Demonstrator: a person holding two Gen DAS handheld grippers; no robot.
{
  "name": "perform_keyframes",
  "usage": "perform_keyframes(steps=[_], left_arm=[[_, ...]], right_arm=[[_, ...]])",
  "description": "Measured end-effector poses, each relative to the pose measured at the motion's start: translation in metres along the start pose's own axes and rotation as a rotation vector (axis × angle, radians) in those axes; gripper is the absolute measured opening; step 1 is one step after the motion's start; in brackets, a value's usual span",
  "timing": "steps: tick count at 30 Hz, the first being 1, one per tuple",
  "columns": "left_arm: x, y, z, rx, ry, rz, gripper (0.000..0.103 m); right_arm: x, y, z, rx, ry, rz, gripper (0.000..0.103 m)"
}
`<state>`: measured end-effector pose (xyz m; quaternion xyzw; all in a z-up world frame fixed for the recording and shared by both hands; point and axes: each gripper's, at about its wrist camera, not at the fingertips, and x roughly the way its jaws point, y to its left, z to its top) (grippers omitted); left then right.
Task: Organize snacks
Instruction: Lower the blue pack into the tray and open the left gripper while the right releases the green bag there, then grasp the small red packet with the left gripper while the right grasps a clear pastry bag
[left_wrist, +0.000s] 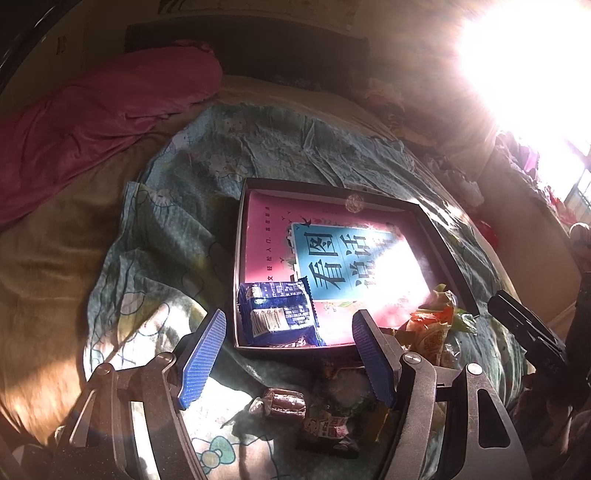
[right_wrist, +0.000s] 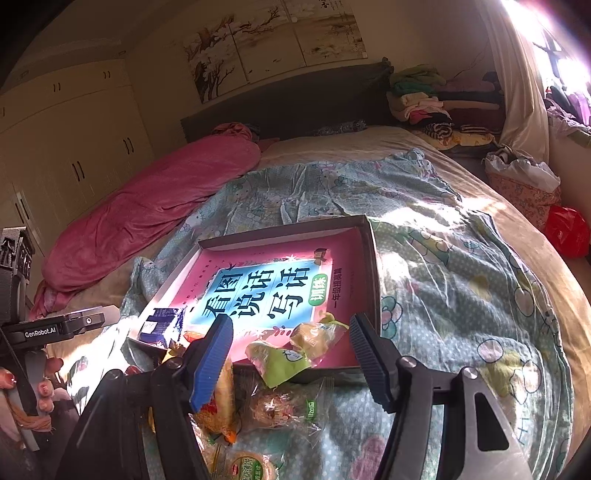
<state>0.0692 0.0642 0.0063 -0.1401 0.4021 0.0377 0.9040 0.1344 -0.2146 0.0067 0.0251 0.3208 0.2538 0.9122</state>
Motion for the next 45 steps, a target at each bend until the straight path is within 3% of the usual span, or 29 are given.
perform_keyframes(steps=[23, 34, 45], left_arm=[[0.005, 0.004, -0.032, 0.048, 0.101, 0.064, 0.073], [0.013, 0.010, -0.049, 0.045, 0.163, 0.069, 0.073], [0.019, 0.011, -0.054, 0.044, 0.193, 0.071, 0.073]], right_arm=[[-0.012, 0.052, -0.029, -0.198, 0.062, 0.028, 0.065], [-0.007, 0.075, -0.051, -0.311, 0.169, 0.099, 0.065], [-0.001, 0.101, -0.072, -0.477, 0.219, 0.084, 0.065]])
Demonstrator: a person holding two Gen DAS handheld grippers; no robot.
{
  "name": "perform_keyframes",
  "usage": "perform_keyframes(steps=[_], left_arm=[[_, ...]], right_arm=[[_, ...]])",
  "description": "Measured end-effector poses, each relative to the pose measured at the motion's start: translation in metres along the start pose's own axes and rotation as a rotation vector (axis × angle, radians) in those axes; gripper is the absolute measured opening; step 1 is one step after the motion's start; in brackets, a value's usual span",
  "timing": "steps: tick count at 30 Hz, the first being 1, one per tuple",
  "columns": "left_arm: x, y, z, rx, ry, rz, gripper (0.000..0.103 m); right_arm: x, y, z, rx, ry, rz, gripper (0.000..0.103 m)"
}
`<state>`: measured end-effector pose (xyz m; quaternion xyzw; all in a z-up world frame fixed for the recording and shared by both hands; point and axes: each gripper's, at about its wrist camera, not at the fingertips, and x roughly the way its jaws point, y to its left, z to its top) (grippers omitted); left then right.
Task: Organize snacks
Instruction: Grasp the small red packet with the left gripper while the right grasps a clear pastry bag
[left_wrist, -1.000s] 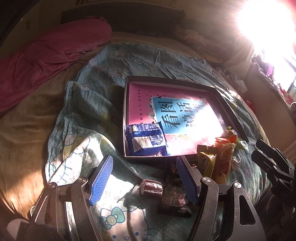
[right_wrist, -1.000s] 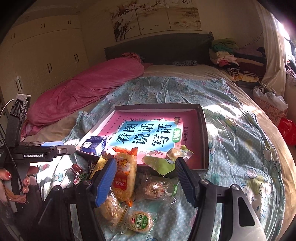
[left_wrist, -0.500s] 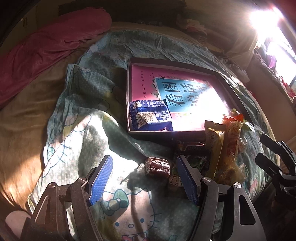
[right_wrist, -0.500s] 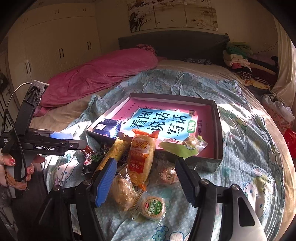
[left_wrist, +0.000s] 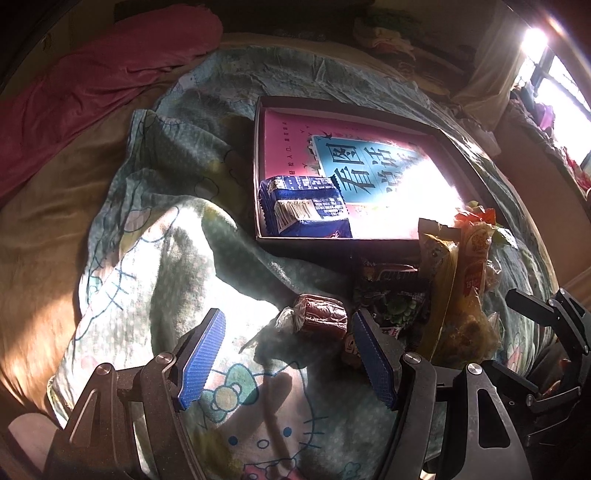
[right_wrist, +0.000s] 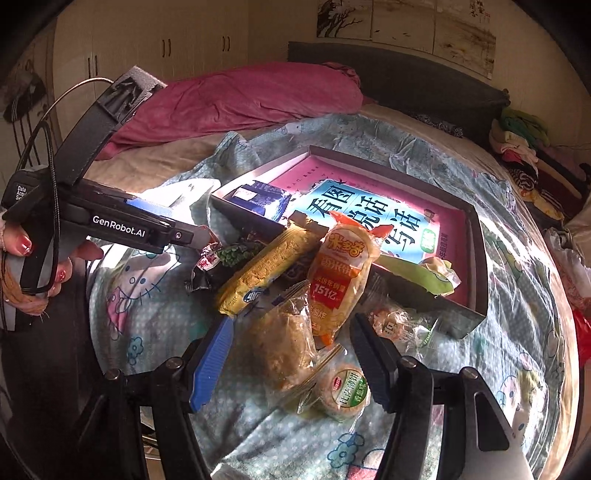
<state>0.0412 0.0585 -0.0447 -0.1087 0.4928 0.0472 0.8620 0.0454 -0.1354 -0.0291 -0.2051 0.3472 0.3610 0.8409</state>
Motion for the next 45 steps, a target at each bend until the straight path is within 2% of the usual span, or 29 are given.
perform_keyframes(steps=[13, 22, 30, 41, 42, 45], left_arm=[[0.012, 0.000, -0.002, -0.005, 0.002, -0.008, 0.072], [0.013, -0.010, -0.003, 0.039, -0.014, -0.027, 0.049], [0.017, -0.006, -0.003, 0.022, -0.011, -0.044, 0.048], [0.021, -0.008, -0.002, 0.026, -0.011, -0.042, 0.047], [0.021, -0.008, -0.002, 0.026, -0.011, -0.042, 0.046], [0.021, -0.009, -0.002, 0.028, -0.012, -0.045, 0.044]], right_arm=[[0.008, 0.011, -0.003, -0.075, 0.025, -0.010, 0.065], [0.022, 0.023, -0.009, -0.169, 0.055, -0.059, 0.065], [0.038, 0.037, -0.014, -0.275, 0.080, -0.115, 0.065], [0.051, 0.048, -0.012, -0.341, 0.081, -0.122, 0.065], [0.052, 0.049, -0.012, -0.346, 0.080, -0.123, 0.065], [0.052, 0.049, -0.011, -0.344, 0.083, -0.098, 0.053]])
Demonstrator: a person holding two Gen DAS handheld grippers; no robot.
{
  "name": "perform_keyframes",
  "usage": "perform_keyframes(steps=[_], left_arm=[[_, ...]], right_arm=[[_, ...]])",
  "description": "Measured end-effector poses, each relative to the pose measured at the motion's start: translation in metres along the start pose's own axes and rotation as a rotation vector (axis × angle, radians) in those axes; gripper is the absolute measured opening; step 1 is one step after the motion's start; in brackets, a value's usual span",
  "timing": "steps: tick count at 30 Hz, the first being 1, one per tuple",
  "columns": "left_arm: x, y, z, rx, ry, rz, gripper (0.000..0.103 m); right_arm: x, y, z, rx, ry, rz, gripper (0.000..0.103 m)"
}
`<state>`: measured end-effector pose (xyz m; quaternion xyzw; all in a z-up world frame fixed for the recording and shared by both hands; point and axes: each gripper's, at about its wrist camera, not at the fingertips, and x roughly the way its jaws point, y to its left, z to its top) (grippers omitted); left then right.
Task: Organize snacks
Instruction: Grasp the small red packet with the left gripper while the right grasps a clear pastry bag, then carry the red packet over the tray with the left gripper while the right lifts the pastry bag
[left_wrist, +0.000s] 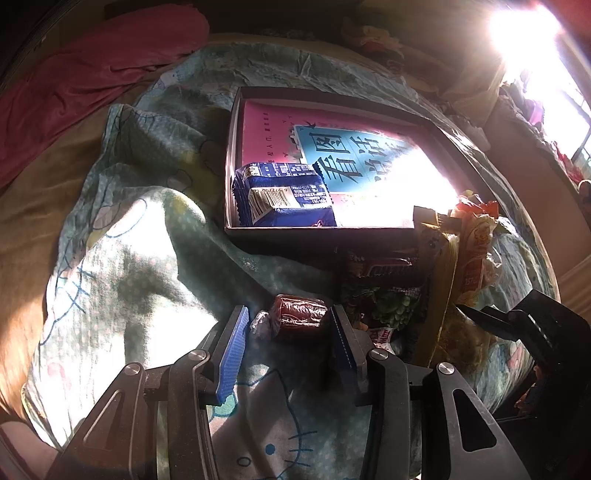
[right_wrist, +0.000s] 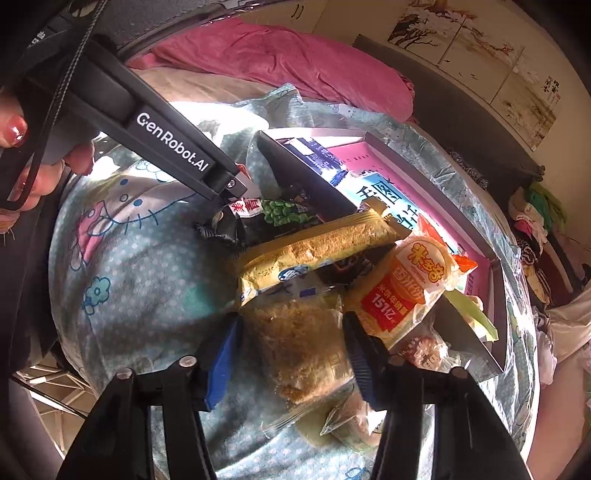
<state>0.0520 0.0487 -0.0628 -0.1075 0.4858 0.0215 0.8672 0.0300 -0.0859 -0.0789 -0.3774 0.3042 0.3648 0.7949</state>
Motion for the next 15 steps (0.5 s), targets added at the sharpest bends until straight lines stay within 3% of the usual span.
perform_keyframes(steps=[4, 15], left_arm=[[0.001, -0.004, -0.001, 0.020, 0.000, -0.001, 0.039], [-0.002, -0.005, -0.002, 0.024, 0.004, -0.008, 0.037]], right_arm=[[-0.004, -0.007, -0.001, 0.051, 0.002, 0.033, 0.047], [-0.031, -0.061, -0.012, 0.397, -0.089, 0.180, 0.044]])
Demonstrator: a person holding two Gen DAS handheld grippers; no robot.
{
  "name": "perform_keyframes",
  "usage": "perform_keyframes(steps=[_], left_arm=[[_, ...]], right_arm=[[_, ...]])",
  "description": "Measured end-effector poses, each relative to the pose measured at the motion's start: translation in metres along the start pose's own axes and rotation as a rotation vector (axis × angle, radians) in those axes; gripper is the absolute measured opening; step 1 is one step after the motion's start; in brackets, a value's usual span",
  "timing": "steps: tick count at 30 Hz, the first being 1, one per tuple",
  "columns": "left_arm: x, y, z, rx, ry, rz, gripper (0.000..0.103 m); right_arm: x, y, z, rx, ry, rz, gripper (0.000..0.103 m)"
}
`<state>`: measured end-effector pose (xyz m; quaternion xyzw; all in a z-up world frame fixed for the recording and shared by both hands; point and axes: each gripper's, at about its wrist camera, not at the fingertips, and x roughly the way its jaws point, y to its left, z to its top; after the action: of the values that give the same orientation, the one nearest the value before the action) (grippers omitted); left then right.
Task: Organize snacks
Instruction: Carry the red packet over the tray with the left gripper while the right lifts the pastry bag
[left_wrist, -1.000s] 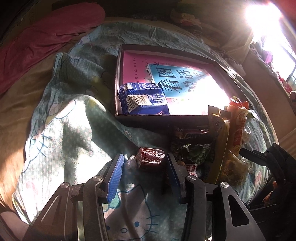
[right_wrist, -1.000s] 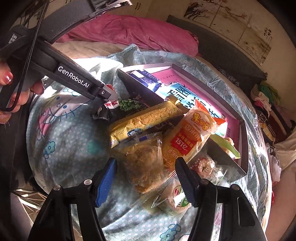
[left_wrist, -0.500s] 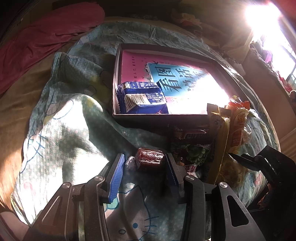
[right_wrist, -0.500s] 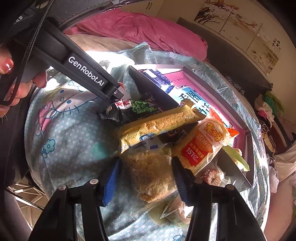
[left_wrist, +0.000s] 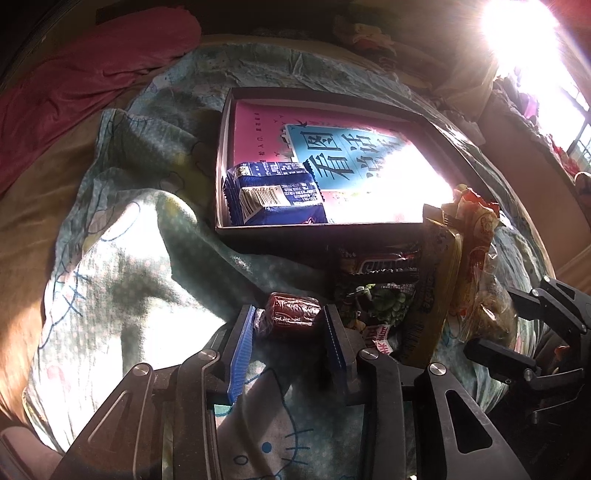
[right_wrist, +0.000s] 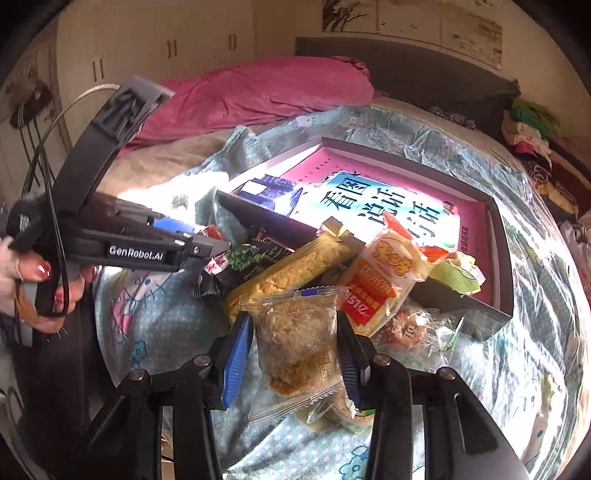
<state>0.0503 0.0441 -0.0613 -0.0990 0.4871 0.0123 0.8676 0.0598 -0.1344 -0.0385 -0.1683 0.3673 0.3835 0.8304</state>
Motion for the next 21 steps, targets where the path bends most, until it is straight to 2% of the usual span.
perform_keyframes(steps=[7, 21], left_arm=[[-0.011, 0.000, 0.000, -0.007, -0.017, -0.009, 0.037], [-0.043, 0.004, 0.007, -0.046, -0.108, -0.028, 0.037]], right_arm=[[-0.019, -0.040, 0.001, 0.215, -0.076, 0.056, 0.044], [-0.042, -0.076, 0.001, 0.352, -0.176, -0.006, 0.044]])
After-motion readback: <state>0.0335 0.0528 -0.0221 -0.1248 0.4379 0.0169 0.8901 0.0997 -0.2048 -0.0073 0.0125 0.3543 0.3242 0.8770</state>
